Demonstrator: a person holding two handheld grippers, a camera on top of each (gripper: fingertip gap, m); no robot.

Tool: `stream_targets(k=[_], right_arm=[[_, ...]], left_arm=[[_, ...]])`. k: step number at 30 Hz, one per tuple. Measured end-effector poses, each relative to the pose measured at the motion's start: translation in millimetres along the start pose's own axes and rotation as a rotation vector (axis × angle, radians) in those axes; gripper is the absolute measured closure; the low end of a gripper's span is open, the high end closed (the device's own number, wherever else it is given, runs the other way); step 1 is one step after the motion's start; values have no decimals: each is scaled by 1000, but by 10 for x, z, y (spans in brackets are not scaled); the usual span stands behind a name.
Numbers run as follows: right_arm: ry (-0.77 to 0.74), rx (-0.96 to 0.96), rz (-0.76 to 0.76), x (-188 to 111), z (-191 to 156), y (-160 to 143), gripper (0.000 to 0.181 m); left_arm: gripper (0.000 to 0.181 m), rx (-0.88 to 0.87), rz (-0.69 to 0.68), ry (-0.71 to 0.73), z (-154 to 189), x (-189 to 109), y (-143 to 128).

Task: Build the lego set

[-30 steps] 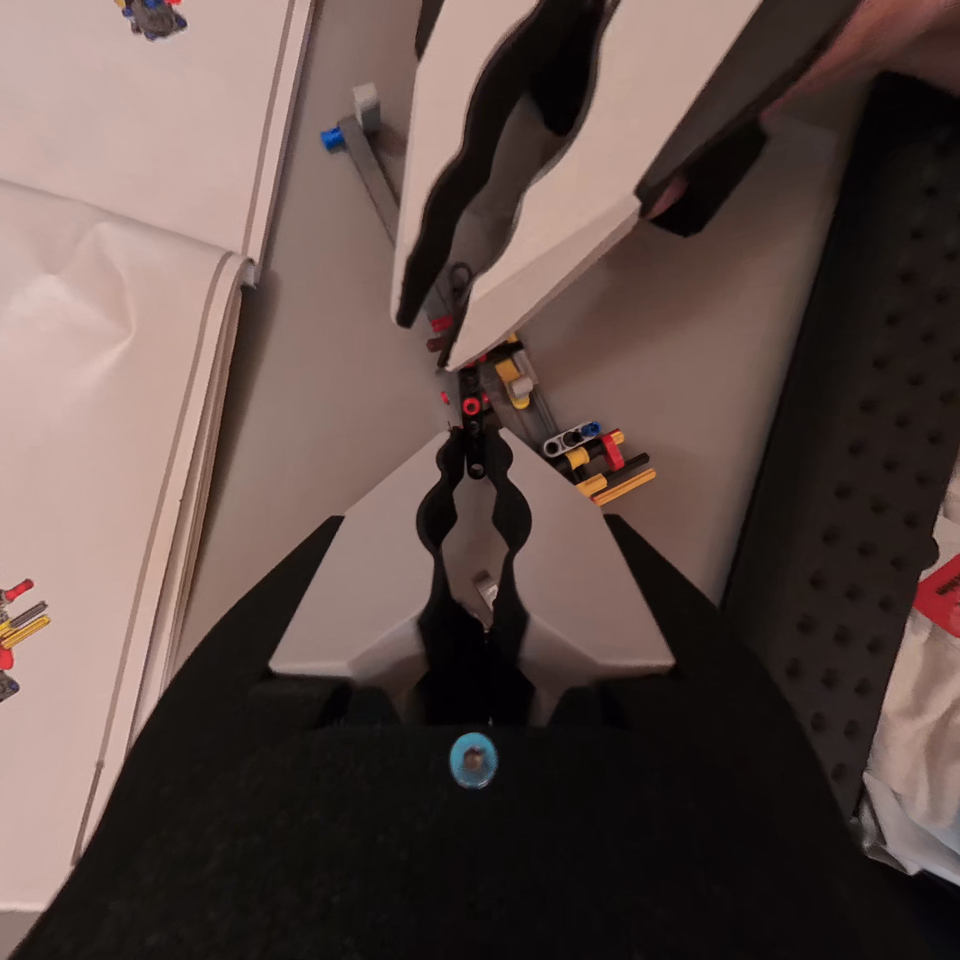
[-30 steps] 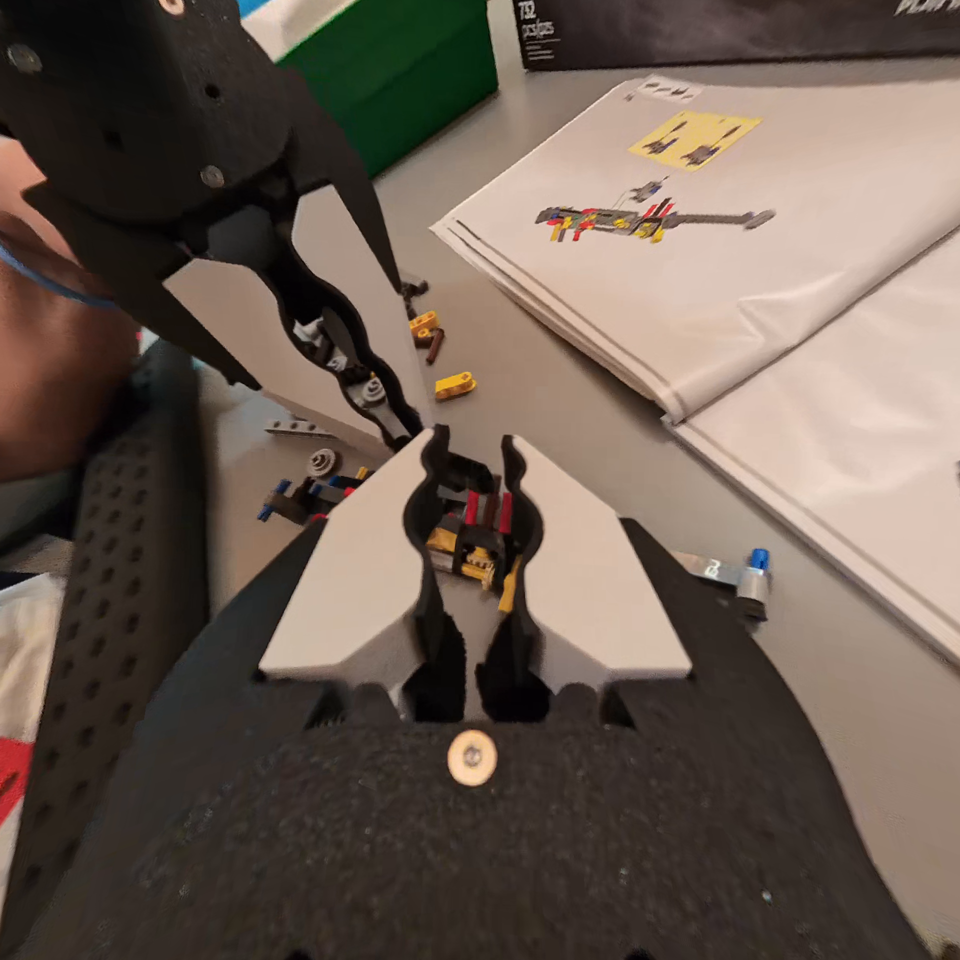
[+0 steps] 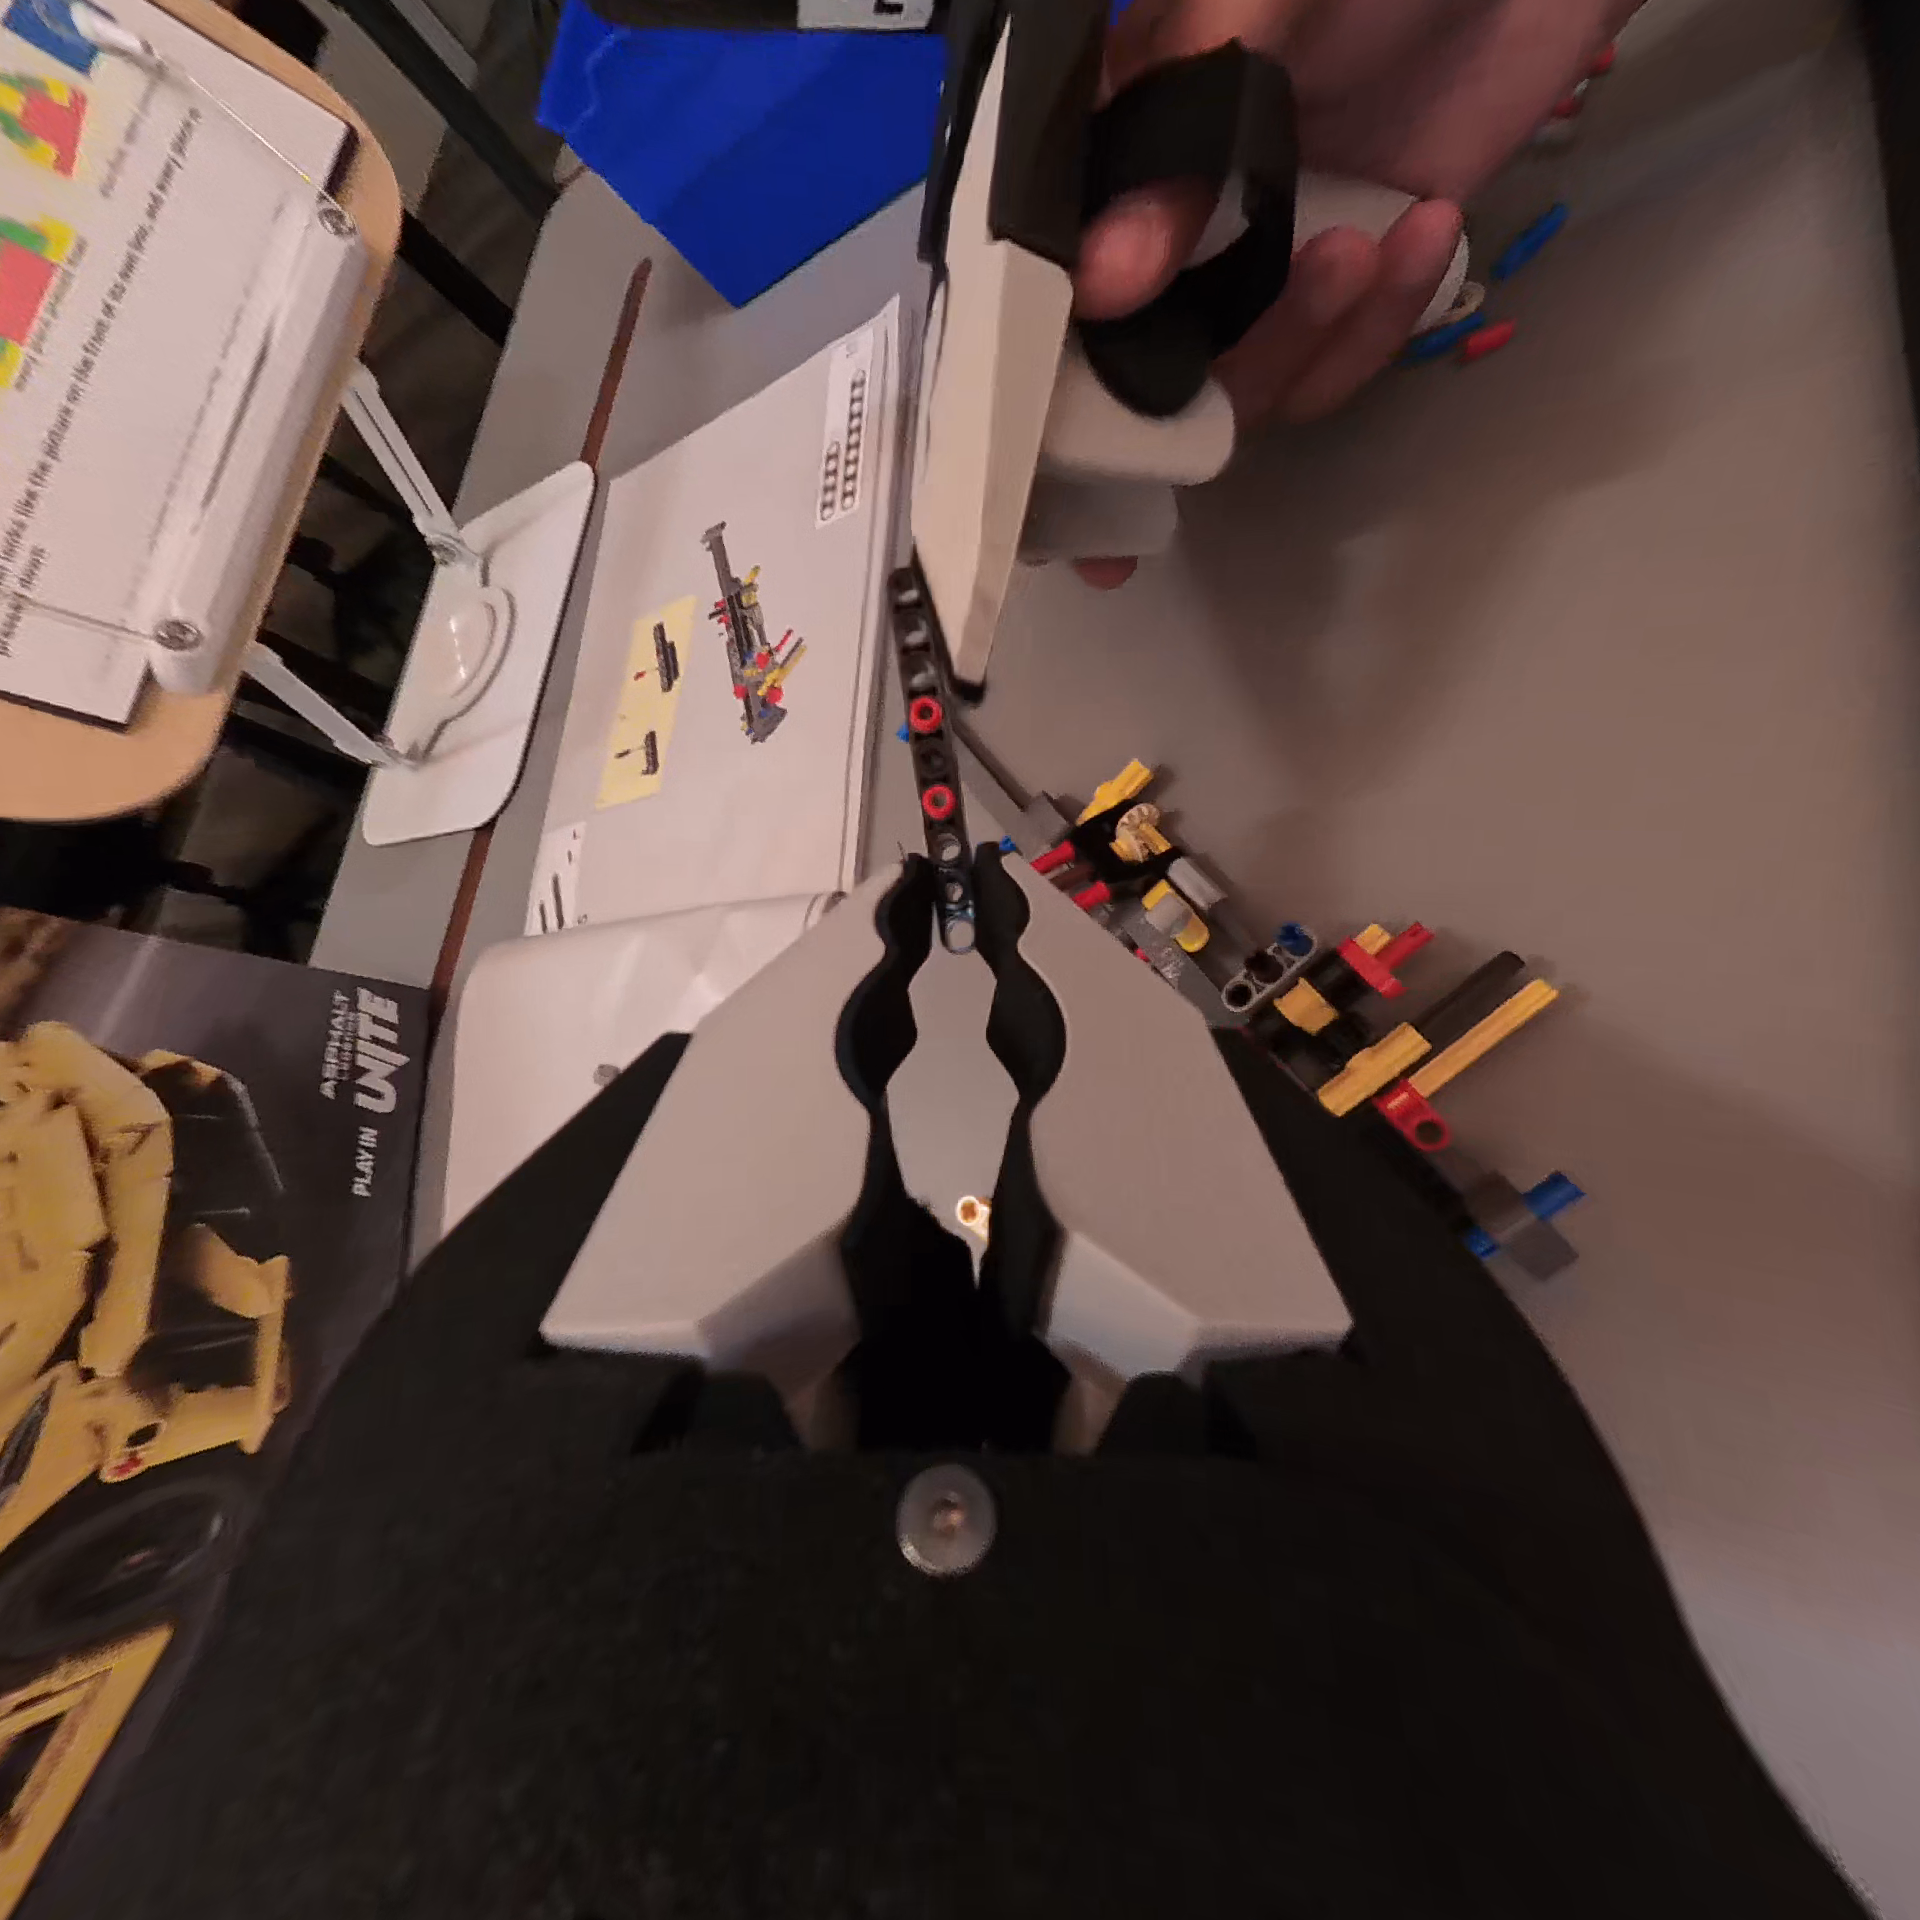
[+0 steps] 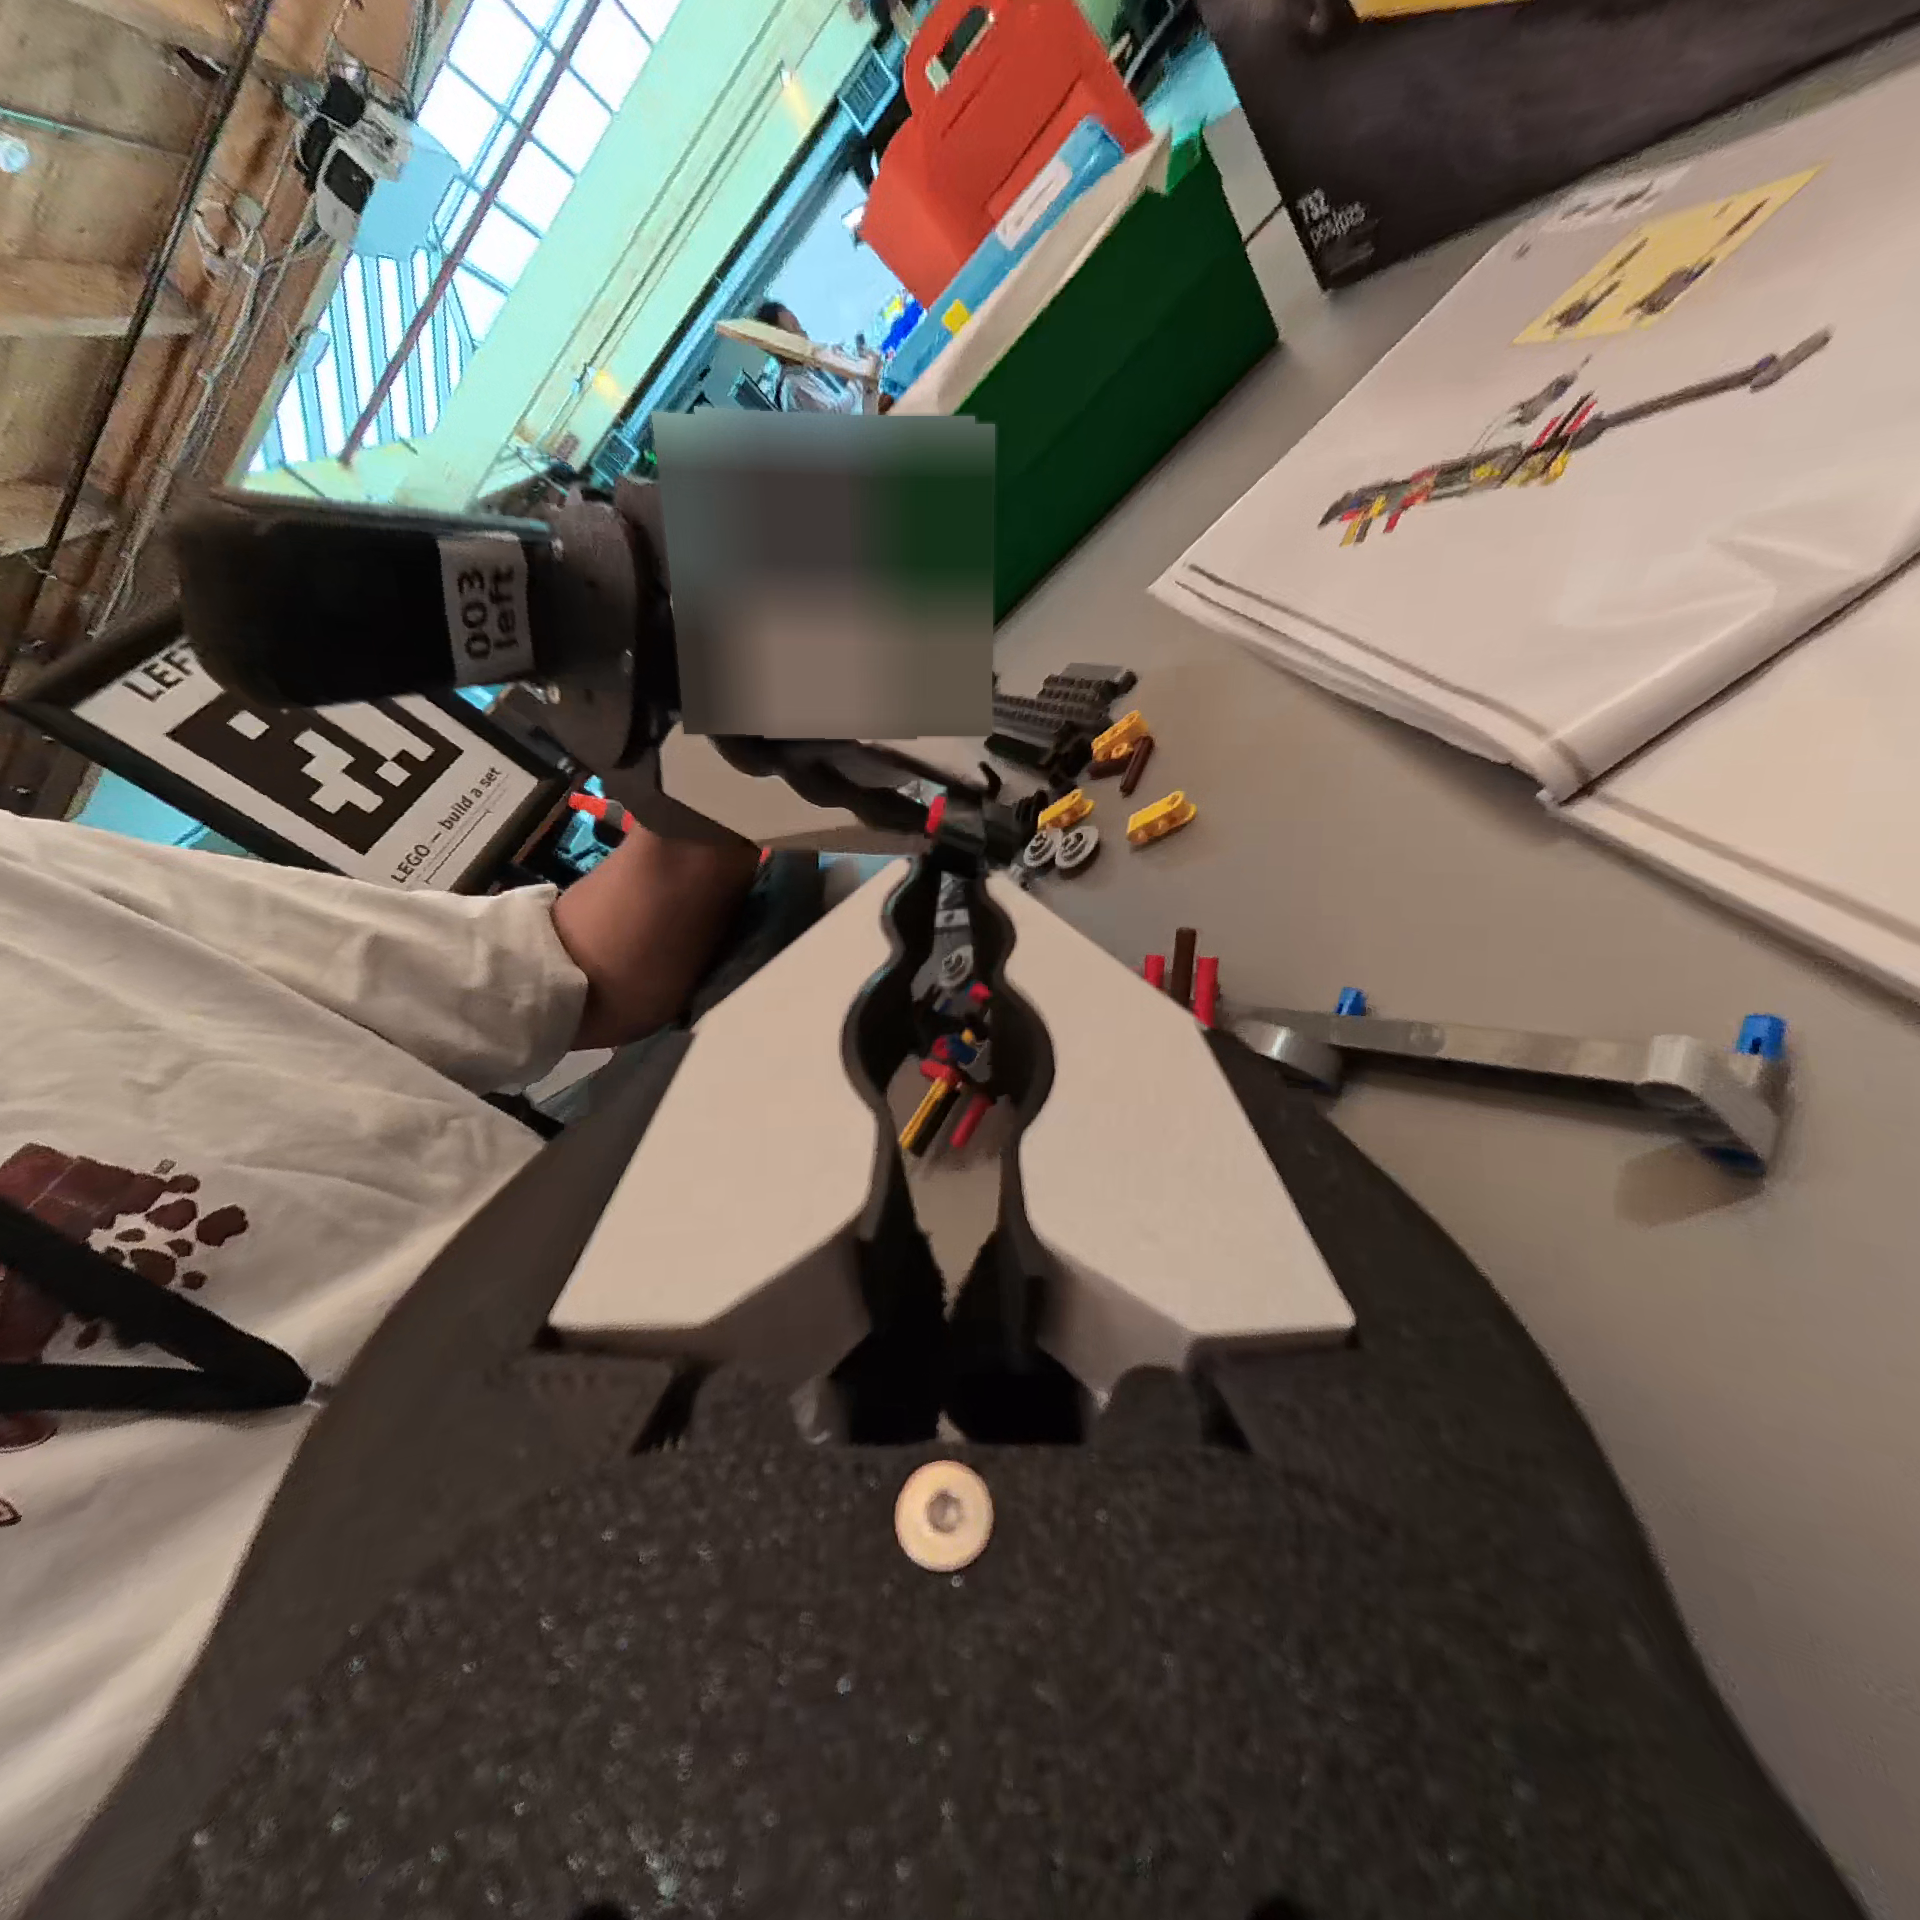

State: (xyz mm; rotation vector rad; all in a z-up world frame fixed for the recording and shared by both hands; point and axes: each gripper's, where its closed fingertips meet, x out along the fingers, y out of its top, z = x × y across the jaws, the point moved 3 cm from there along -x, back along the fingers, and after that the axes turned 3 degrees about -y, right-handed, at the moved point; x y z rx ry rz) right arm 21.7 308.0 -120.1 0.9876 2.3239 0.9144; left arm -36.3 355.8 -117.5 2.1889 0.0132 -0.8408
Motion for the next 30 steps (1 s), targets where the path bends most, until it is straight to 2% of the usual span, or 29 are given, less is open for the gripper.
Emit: stream_targets(k=[5, 13, 17, 19, 27, 30], right_arm=[[39, 52, 18, -13, -7, 23, 168], [65, 107, 28, -44, -2, 38, 174], [142, 169, 25, -14, -64, 26, 174], [161, 174, 14, 21, -91, 12, 174], [393, 309, 16, 89, -301, 7, 175], [403, 298, 21, 87, -319, 21, 174]], left_arm=[[175, 26, -11, 11, 0, 3, -16], [175, 24, 28, 27, -3, -19, 54], [160, 14, 73, 3, 52, 6, 122], [159, 10, 102, -8, 80, 11, 171], [174, -75, 302, -65, 83, -96, 364], [175, -102, 323, -91, 74, -113, 372]])
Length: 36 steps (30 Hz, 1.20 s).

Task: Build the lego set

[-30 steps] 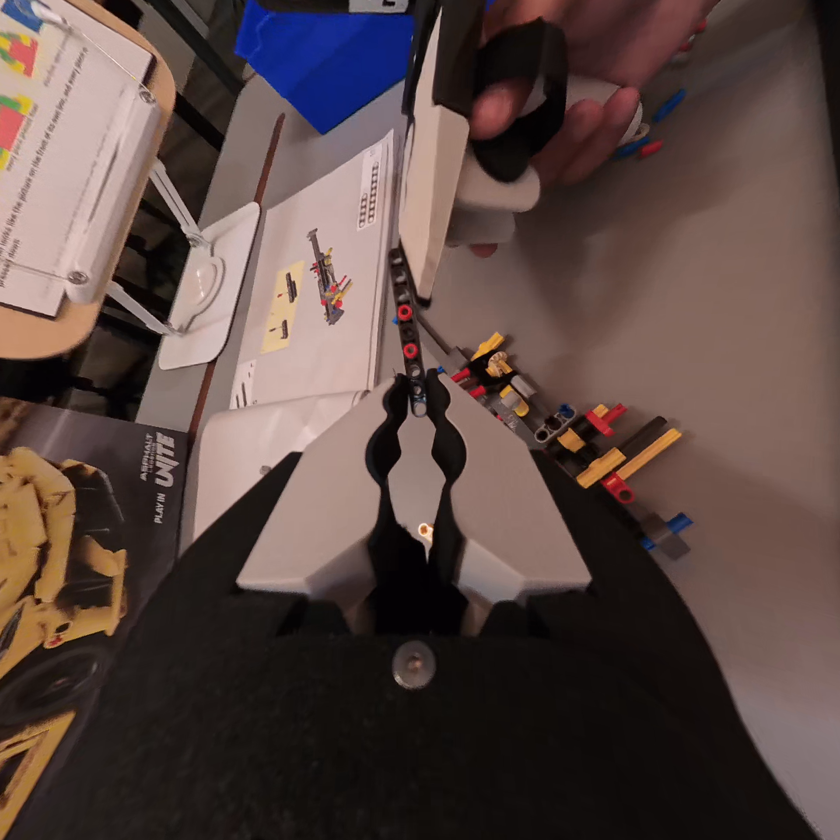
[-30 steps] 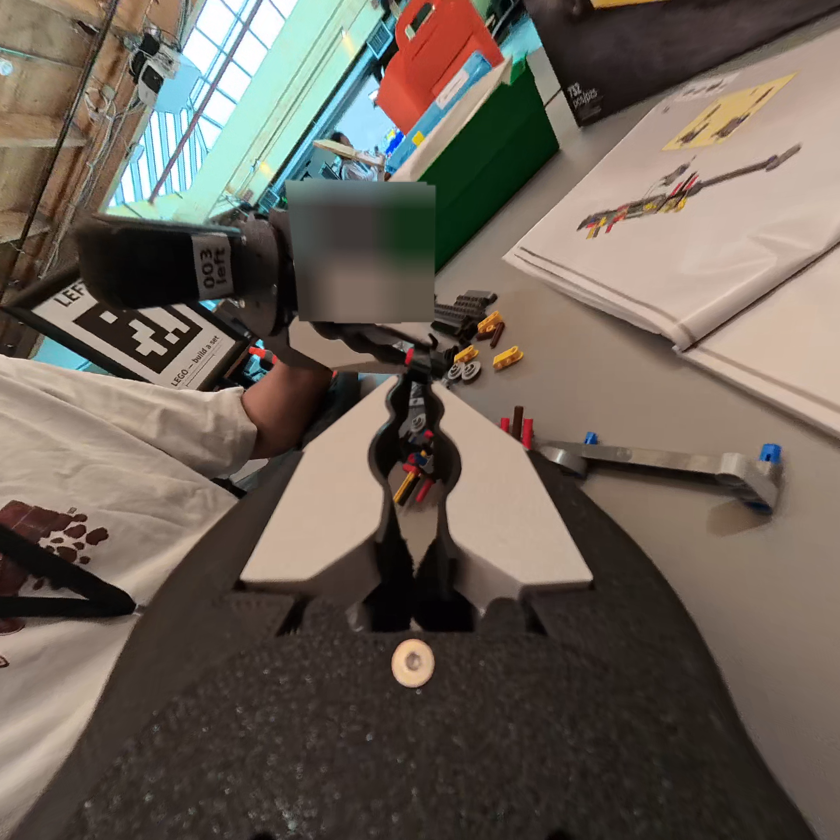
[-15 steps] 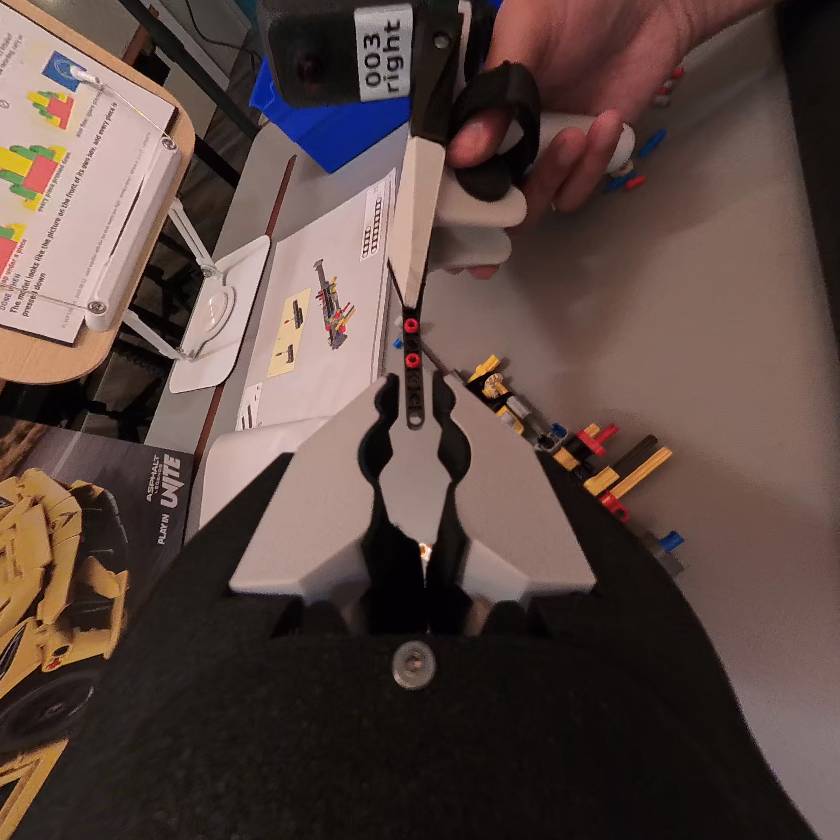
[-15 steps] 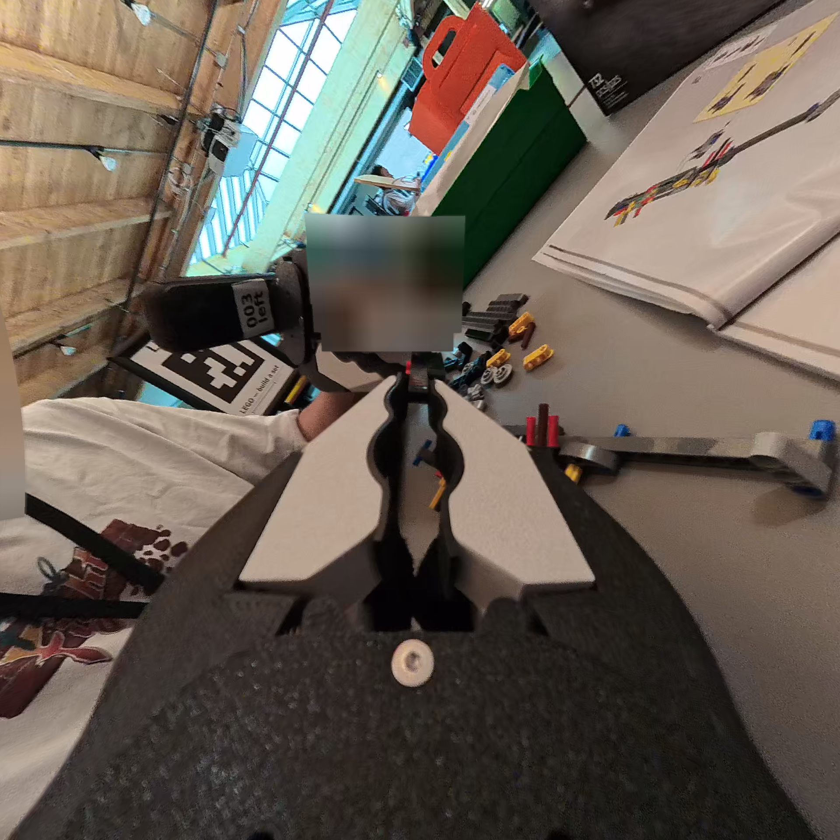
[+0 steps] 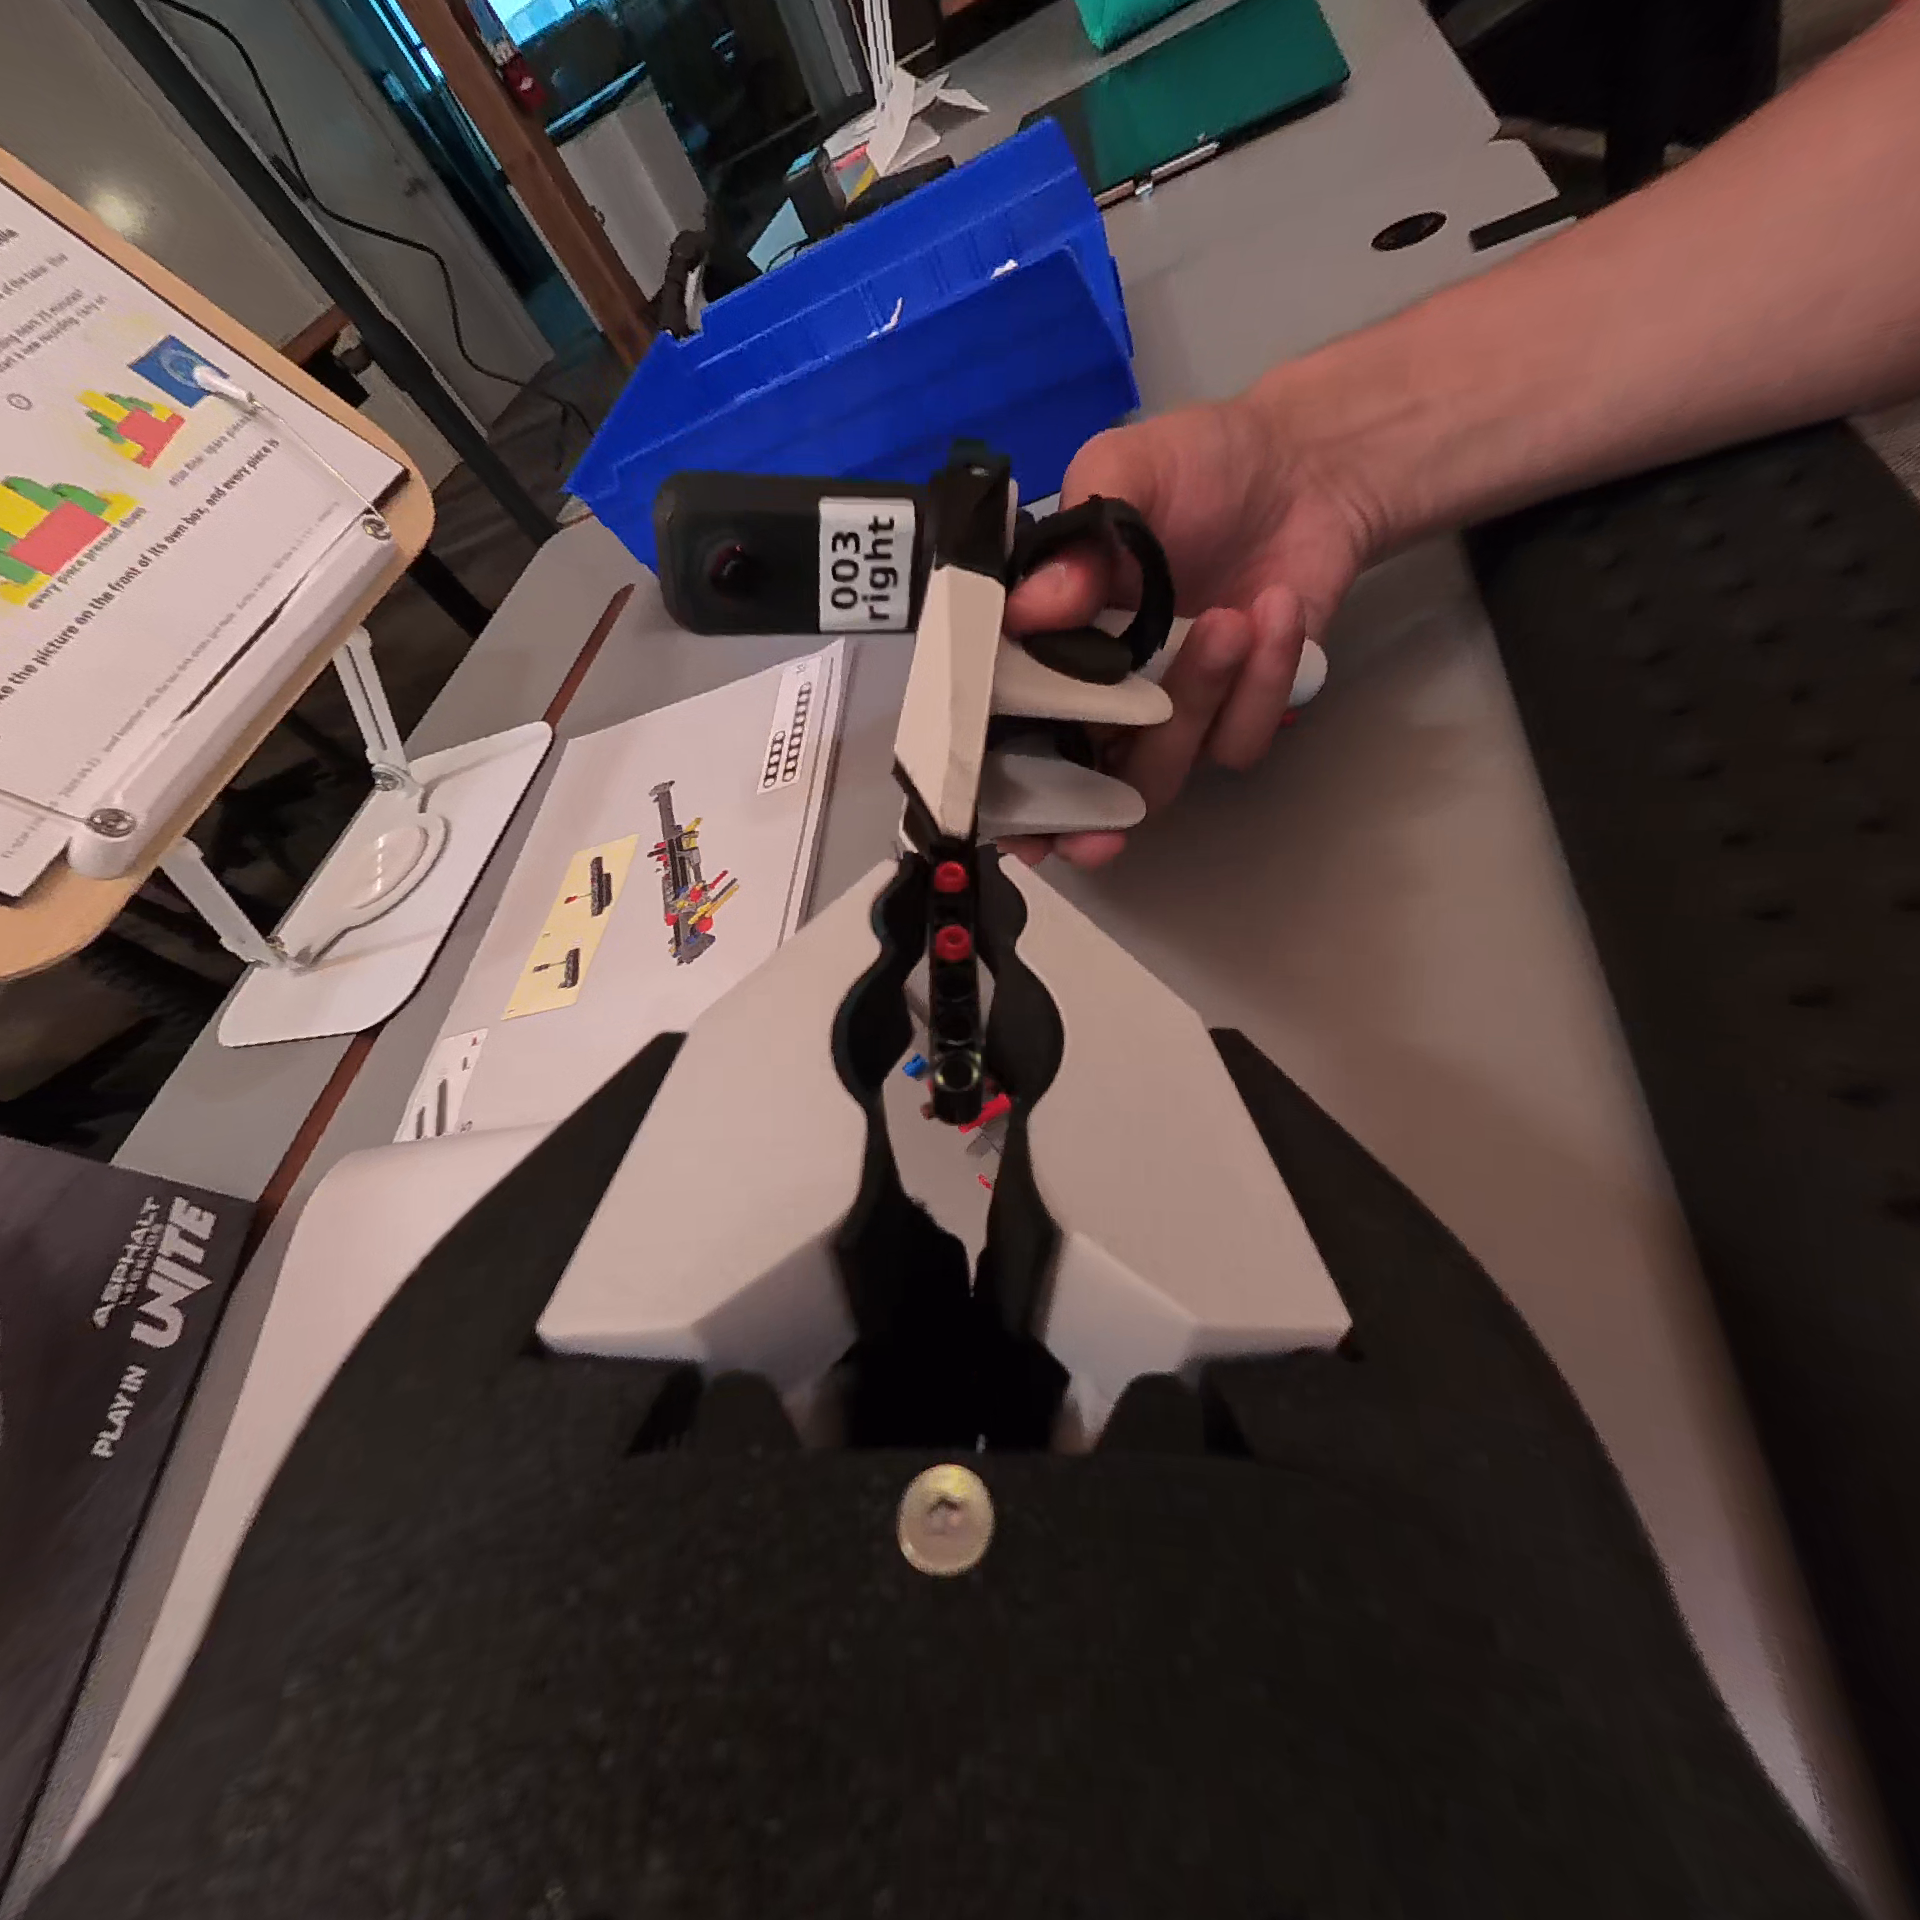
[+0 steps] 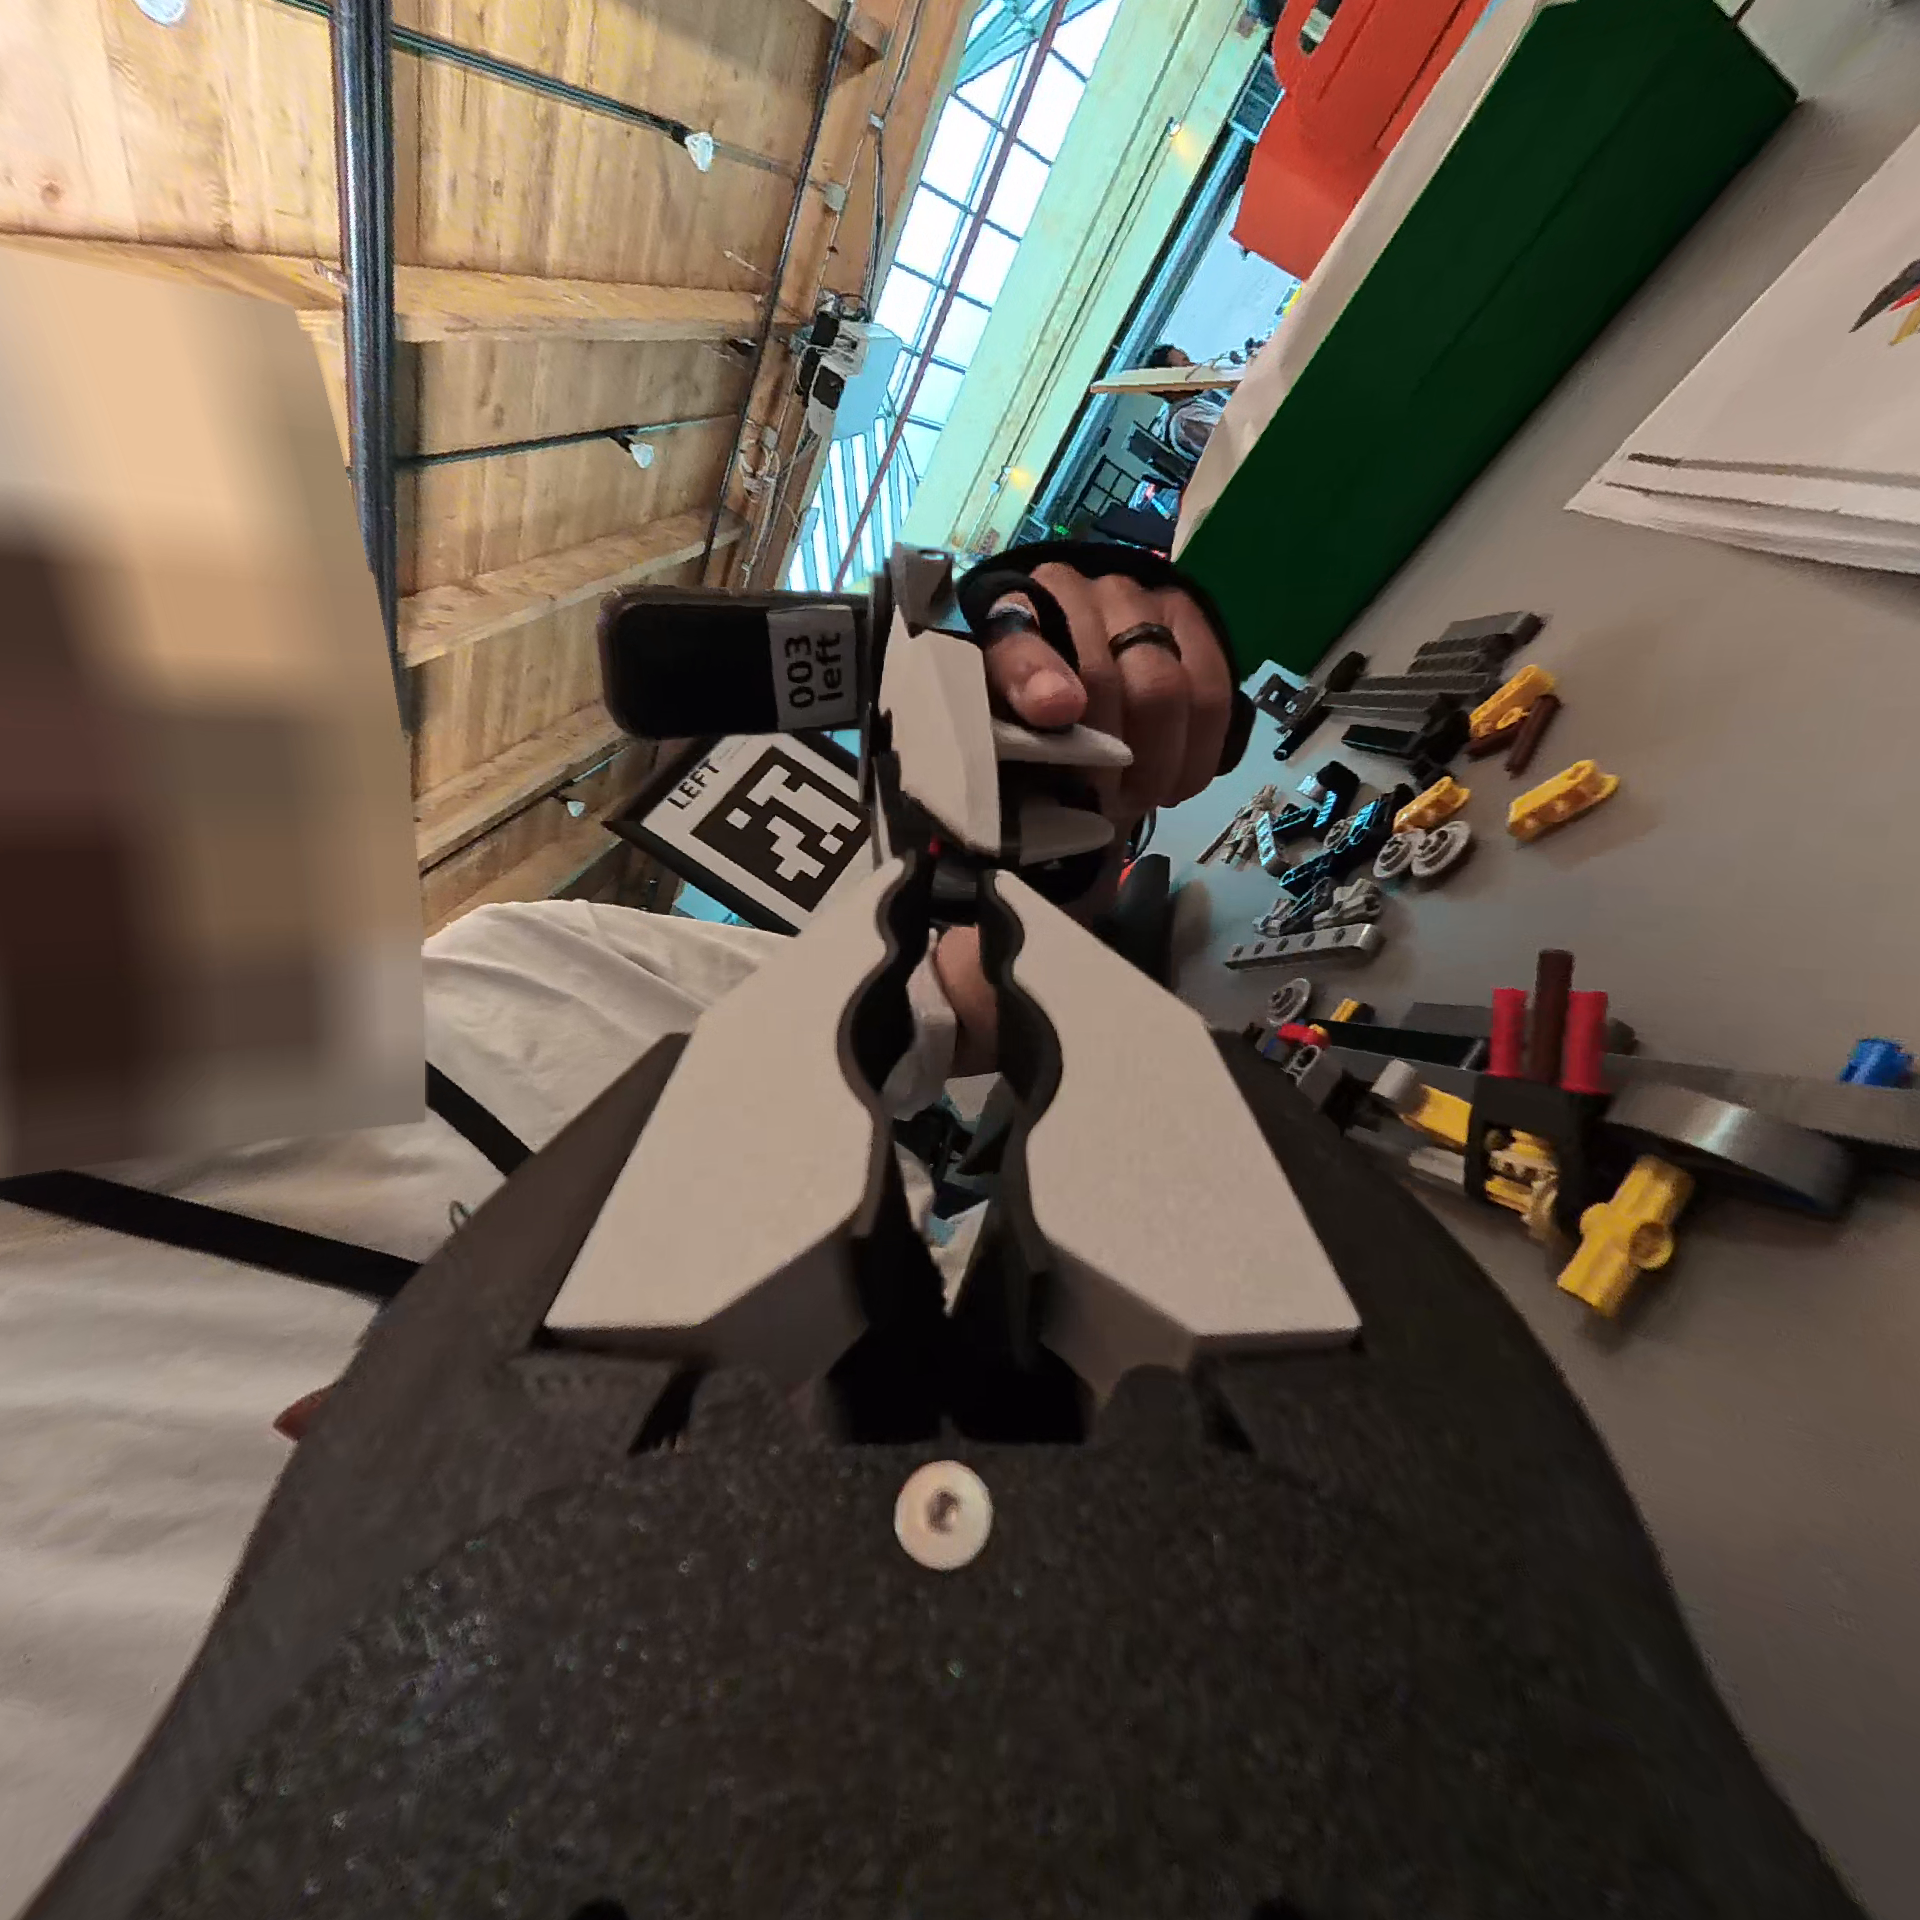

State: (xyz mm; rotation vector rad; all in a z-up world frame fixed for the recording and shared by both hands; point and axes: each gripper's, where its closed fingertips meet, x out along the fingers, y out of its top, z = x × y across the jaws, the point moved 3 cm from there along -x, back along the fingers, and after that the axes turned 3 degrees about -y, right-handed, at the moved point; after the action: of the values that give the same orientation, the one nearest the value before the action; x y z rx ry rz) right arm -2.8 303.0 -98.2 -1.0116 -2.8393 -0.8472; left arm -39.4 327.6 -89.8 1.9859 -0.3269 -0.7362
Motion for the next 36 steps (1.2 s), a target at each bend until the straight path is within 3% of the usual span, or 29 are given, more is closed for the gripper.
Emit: stream_targets(k=[9, 13, 15, 19, 22, 24, 28, 33, 36], right_arm=[[-141, -155, -28, -69, 23, -6, 175], [-129, -120, -15, -38, 41, 18, 174], [-243, -236, -28, -44, 123, 49, 171], [-734, -606, -209, -204, 522, -27, 151], [-901, -711, -343, -205, 714, -77, 147], [-877, -727, -393, -231, 750, -42, 145], [-773, -590, -504, -223, 835, -73, 135], [-749, -606, -502, -160, 878, -137, 153], [-651, -551, -493, -187, 820, -154, 165]], left_arm=[[175, 75, -39, 32, -2, 0, -67], [175, 64, -66, 43, -27, -35, -80], [175, -11, -106, 83, -130, -115, -189], [175, -339, -171, 157, -312, -276, -586], [175, -548, -204, 63, -228, -168, -709], [175, -644, -208, 13, -182, -87, -726], [175, -759, -210, 85, -238, 13, -752], [175, -765, -231, 47, -155, 95, -750], [176, -780, -181, -1, -150, 112, -685]])
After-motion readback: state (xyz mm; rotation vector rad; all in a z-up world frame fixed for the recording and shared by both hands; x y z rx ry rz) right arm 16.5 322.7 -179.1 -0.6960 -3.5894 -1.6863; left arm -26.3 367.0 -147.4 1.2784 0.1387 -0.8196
